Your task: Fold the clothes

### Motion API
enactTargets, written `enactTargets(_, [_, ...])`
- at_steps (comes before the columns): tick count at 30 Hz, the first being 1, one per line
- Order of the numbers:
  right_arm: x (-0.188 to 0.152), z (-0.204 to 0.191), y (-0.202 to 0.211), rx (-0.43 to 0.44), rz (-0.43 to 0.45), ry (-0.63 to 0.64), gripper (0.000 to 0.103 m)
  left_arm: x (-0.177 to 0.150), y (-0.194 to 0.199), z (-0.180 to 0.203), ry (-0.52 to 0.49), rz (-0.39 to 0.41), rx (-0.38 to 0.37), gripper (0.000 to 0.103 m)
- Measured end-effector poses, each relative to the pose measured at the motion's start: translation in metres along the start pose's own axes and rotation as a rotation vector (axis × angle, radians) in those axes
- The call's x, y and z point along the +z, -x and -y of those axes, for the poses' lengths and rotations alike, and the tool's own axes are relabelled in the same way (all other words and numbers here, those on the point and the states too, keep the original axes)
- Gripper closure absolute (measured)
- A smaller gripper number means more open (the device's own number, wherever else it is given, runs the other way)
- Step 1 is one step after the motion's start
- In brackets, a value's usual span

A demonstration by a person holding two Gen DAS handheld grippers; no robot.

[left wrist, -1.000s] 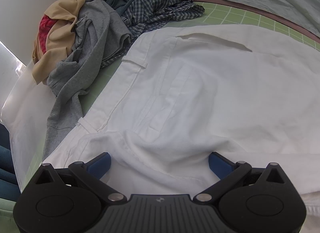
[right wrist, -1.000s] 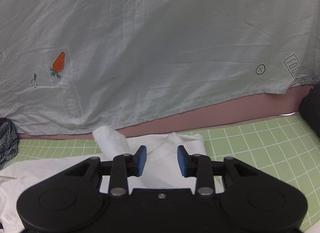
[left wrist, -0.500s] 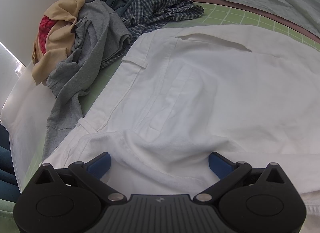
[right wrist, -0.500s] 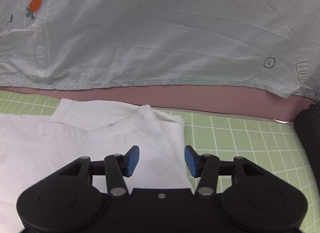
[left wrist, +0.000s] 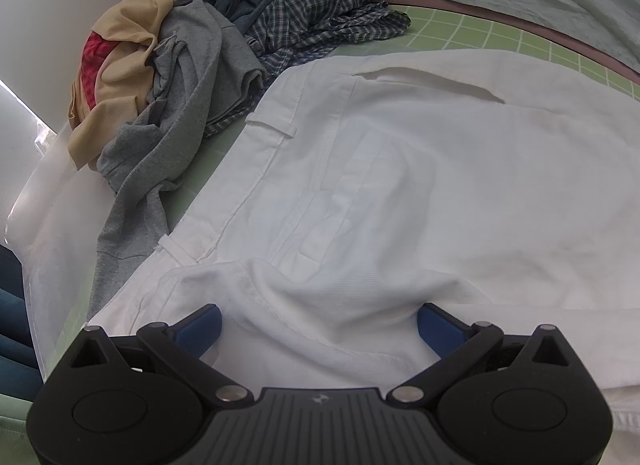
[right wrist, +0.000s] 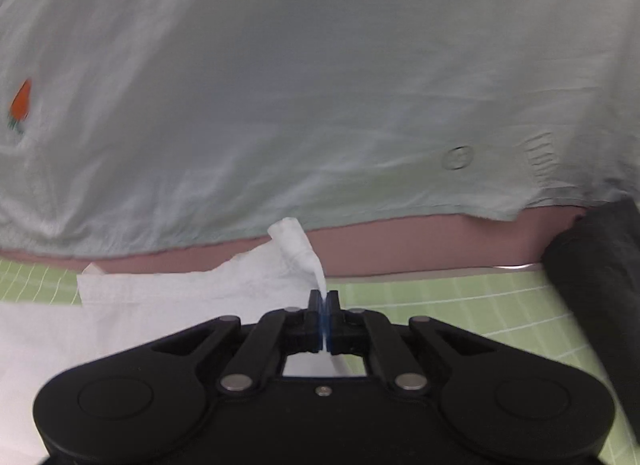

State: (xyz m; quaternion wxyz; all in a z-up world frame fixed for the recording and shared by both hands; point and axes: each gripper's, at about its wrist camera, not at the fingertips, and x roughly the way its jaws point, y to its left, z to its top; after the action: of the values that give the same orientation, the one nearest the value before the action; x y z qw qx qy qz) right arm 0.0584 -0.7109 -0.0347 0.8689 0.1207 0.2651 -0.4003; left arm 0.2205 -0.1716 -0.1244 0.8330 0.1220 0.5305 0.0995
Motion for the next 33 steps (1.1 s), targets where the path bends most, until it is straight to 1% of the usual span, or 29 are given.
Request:
enactTargets(1, [0.003,0.023,0.011,-0.075,0.026,-0.063,0.102,0.0,0.0,0.0,0.001,0.001,-0.002,0.0])
enactTargets(5, [-0.032,0.12,0.021,-0.319,-0.099,-0.313,0.102,0.0,-0.001,-0.001,0.003,0.002,-0.026,0.0])
enactTargets(7, [-0.059,0.137,0.02,-0.359,-0.188,-0.32,0.102,0.0,-0.001,-0.001,-0.001,-0.003,-0.034,0.0])
enactTargets(9, [-0.083,0.14,0.023,-0.371,-0.238,-0.291,0.102,0.0,-0.001,-0.002,-0.006,-0.009,-0.043,0.0])
enactTargets(11, [-0.096,0.143,0.028,-0.393,-0.261,-0.295,0.102,-0.001,-0.001,-0.003,-0.01,-0.016,-0.051,0.0])
enactTargets(13, [-0.105,0.148,0.033,-0.394,-0.26,-0.349,0.1,-0.001,-0.001,-0.004,-0.015,-0.022,-0.06,0.0])
enactTargets(14, [-0.107,0.151,0.035,-0.398,-0.262,-0.368,0.099,-0.001,-0.001,-0.005,-0.018,-0.025,-0.065,0.0])
enactTargets(15, [-0.109,0.151,0.037,-0.406,-0.265,-0.362,0.096,-0.001,-0.001,-0.005,-0.02,-0.028,-0.069,0.0])
enactTargets(17, [-0.111,0.151,0.039,-0.419,-0.274,-0.331,0.094,-0.001,-0.001,-0.006,-0.025,-0.035,-0.078,0.0])
enactTargets(20, [-0.114,0.153,0.038,-0.434,-0.299,-0.263,0.094,-0.001,-0.001,-0.007,-0.032,-0.044,-0.091,0.0])
enactTargets(21, [-0.116,0.155,0.039,-0.442,-0.312,-0.261,0.095,-0.002,0.0,-0.009,-0.031,-0.044,-0.097,0.0])
enactTargets(22, [-0.118,0.158,0.039,-0.45,-0.324,-0.261,0.095,-0.005,0.003,-0.011,-0.021,-0.04,-0.106,0.0])
enactTargets(23, [-0.12,0.161,0.041,-0.476,-0.339,-0.263,0.099,-0.008,0.008,-0.014,-0.008,-0.035,-0.119,0.0])
enactTargets(25, [-0.123,0.17,0.058,-0.472,-0.326,-0.309,0.098,-0.015,0.017,-0.021,0.02,-0.023,-0.147,0.0])
enactTargets(26, [-0.124,0.175,0.067,-0.468,-0.317,-0.334,0.097,-0.02,0.022,-0.024,0.027,-0.017,-0.159,0.0])
enactTargets(28, [-0.129,0.182,0.091,-0.424,-0.289,-0.392,0.085,-0.03,0.033,-0.03,0.03,-0.005,-0.177,0.0])
enactTargets(29, [-0.132,0.184,0.104,-0.404,-0.281,-0.417,0.072,-0.035,0.038,-0.033,0.031,0.001,-0.187,0.0])
enactTargets(30, [-0.137,0.183,0.116,-0.384,-0.281,-0.422,0.07,-0.041,0.043,-0.036,0.029,0.008,-0.194,0.0])
enactTargets(31, [-0.142,0.181,0.128,-0.365,-0.281,-0.424,0.07,-0.048,0.049,-0.038,0.024,0.014,-0.2,0.0])
enactTargets(33, [-0.154,0.174,0.147,-0.356,-0.299,-0.392,0.066,-0.062,0.06,-0.044,0.014,0.027,-0.212,0.0])
